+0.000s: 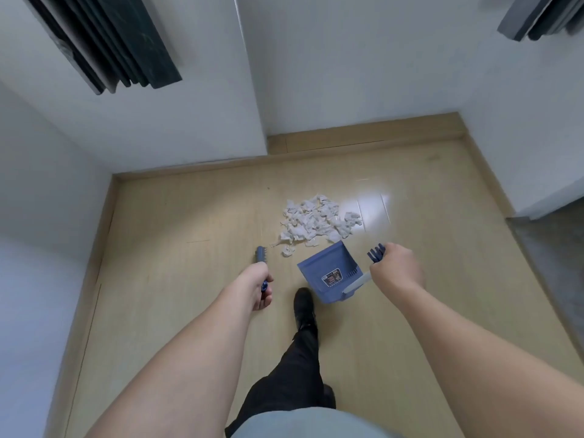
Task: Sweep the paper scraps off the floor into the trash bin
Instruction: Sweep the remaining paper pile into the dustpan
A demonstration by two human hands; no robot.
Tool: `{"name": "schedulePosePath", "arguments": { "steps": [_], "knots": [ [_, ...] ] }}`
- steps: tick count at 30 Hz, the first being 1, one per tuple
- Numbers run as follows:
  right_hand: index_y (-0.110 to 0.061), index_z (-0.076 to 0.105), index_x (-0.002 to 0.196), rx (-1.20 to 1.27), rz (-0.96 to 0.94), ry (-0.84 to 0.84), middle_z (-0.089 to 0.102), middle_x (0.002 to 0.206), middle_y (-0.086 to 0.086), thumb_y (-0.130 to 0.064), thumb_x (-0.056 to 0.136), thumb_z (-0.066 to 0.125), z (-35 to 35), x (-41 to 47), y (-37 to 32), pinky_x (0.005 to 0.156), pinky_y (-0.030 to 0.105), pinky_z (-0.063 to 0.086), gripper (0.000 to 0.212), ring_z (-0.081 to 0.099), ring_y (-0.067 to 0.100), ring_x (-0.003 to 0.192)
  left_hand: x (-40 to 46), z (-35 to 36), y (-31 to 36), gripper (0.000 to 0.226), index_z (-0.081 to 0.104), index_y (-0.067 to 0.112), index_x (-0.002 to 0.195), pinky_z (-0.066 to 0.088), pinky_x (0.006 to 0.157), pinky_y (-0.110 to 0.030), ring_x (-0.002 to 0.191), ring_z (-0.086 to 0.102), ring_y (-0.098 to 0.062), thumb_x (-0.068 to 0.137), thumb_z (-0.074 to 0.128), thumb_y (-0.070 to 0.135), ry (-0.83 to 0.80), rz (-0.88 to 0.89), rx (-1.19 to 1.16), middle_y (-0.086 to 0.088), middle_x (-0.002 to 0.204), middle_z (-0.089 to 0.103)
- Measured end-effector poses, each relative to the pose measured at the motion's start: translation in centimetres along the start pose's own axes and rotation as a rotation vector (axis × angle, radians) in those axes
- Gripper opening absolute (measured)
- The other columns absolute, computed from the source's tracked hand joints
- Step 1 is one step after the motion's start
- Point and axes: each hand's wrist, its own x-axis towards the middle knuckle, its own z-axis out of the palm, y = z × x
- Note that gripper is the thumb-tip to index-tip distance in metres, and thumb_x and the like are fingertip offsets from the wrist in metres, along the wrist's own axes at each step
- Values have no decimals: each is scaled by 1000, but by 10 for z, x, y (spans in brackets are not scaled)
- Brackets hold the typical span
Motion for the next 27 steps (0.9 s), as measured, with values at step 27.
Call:
{"name": "schedulePosePath", "arguments": {
  "steps": [27],
  "knots": [
    [-21, 46, 76, -330, -320, -242, 57, 79, 3, -6, 80, 49, -140, 335, 94, 51, 26, 37, 16, 54, 28, 71, 7, 240, 220, 20, 41, 12, 61, 27, 45, -19, 42, 33, -11, 80, 41, 6, -70, -233, 341, 1, 46, 39]
  ]
}}
